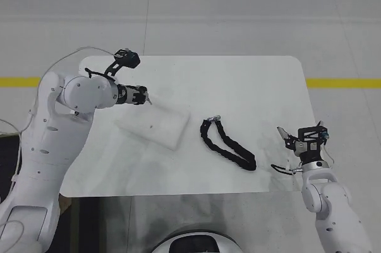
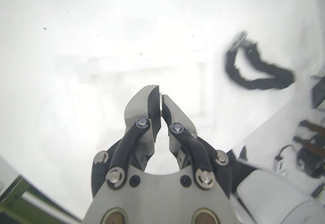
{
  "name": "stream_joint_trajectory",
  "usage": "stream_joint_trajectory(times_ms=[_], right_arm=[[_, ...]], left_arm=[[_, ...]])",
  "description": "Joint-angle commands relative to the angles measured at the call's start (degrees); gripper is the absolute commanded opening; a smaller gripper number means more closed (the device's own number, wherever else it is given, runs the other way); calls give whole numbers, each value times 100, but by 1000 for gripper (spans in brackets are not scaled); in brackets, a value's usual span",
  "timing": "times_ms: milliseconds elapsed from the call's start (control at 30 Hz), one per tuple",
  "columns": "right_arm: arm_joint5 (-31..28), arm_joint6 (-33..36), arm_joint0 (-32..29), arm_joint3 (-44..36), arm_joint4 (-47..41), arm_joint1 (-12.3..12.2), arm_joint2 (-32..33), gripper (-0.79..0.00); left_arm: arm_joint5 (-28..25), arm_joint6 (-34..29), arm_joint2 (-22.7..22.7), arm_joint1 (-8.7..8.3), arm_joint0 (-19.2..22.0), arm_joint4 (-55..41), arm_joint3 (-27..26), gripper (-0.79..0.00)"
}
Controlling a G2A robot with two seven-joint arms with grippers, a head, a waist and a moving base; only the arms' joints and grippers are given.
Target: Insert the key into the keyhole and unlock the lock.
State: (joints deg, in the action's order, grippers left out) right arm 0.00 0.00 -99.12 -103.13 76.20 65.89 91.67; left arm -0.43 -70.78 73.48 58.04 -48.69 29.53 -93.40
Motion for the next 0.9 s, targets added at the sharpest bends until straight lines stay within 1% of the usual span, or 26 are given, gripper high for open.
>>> stream_joint_trajectory(times_ms=[0, 67, 100, 167, 200, 633, 700, 767, 800, 867], right_arm=[[0, 0, 0, 0, 0, 0, 0, 0], [0, 0, 0, 0, 0, 0, 0, 0], [0, 0, 0, 0, 0, 0, 0, 0], [0, 0, 0, 0, 0, 0, 0, 0], [0, 0, 0, 0, 0, 0, 0, 0], [-44, 24, -6, -8, -54, 2, -16, 0], [-458, 512, 27, -266, -873, 25, -110, 0], [-901, 1303, 126, -662, -1717, 34, -230, 0], [-1014, 1716, 202, -861, -2068, 38, -315, 0], [-1045, 2456, 422, -1209, -2534, 51, -575, 0]], left_arm=[[-56, 586, 568, -21, -455, -939, 64, -785], [-295, 786, 913, -37, -761, -1644, 202, -785], [-383, 849, 1037, -48, -878, -1825, 255, -785], [-528, 888, 1239, -62, -1075, -2277, 383, -785], [-564, 801, 1305, -73, -1145, -2435, 424, -785], [-573, 766, 1325, -77, -1162, -2477, 439, -785], [-573, 766, 1325, -77, -1162, -2477, 439, -785], [-573, 766, 1325, -77, -1162, -2477, 439, -785], [-573, 766, 1325, -77, -1162, -2477, 439, -785], [-573, 766, 1325, -77, -1162, -2477, 439, -785]])
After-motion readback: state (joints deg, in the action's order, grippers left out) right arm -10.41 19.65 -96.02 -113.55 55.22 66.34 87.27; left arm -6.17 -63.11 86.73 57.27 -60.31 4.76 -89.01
